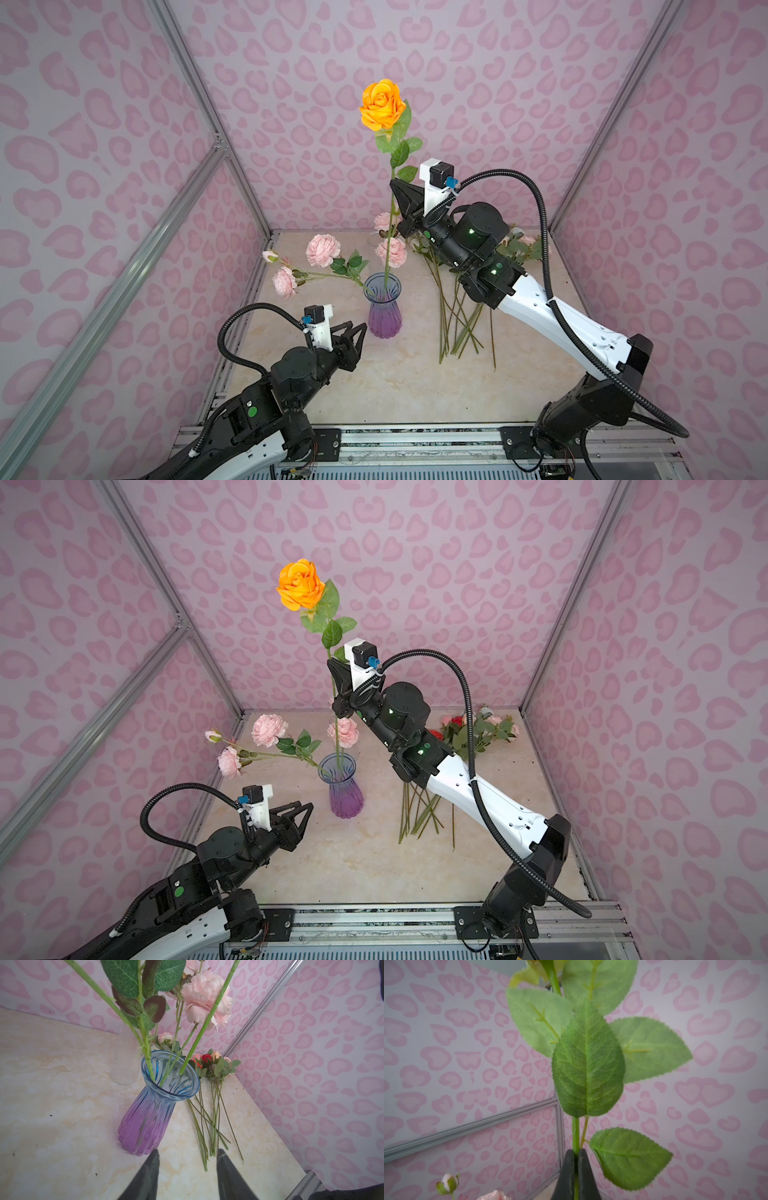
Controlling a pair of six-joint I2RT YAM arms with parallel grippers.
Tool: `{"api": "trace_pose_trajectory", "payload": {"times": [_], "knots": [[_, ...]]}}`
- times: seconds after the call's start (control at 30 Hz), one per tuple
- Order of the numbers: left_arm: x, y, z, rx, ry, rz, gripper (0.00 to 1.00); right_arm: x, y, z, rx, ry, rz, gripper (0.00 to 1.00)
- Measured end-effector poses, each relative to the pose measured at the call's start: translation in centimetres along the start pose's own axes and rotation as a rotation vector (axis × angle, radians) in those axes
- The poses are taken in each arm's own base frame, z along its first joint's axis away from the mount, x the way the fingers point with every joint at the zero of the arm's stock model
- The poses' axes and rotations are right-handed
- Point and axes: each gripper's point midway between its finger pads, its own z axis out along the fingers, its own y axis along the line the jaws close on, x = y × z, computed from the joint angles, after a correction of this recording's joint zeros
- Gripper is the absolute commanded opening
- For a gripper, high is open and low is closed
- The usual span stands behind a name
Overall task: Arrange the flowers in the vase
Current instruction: 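Carry the orange rose over the vase and lower it in with right gripper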
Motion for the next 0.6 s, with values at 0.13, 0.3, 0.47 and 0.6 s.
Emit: {"api": "trace_pose_trajectory", "payload": {"times": [0.13, 0.3, 0.47, 0.6], "knots": [[0.1, 0.2, 0.0, -0.007, 0.0, 0.001, 0.46, 2.5, 0.4, 0.1, -0.015, 0.049, -0.013, 0.0], [0.4, 0.5, 0.2, -0.019, 0.004, 0.004, 0.46, 7.0, 0.7, -0.5, -0.025, 0.136, -0.016, 0.0], [0.6, 0.7, 0.3, -0.031, 0.007, 0.007, 0.46, 10.0, 0.9, -1.7, -0.035, 0.183, -0.006, 0.0], [0.8, 0.7, 0.5, -0.036, 0.014, 0.01, 0.46, 12.2, 0.8, -2.2, -0.033, 0.231, 0.013, 0.01]]}}
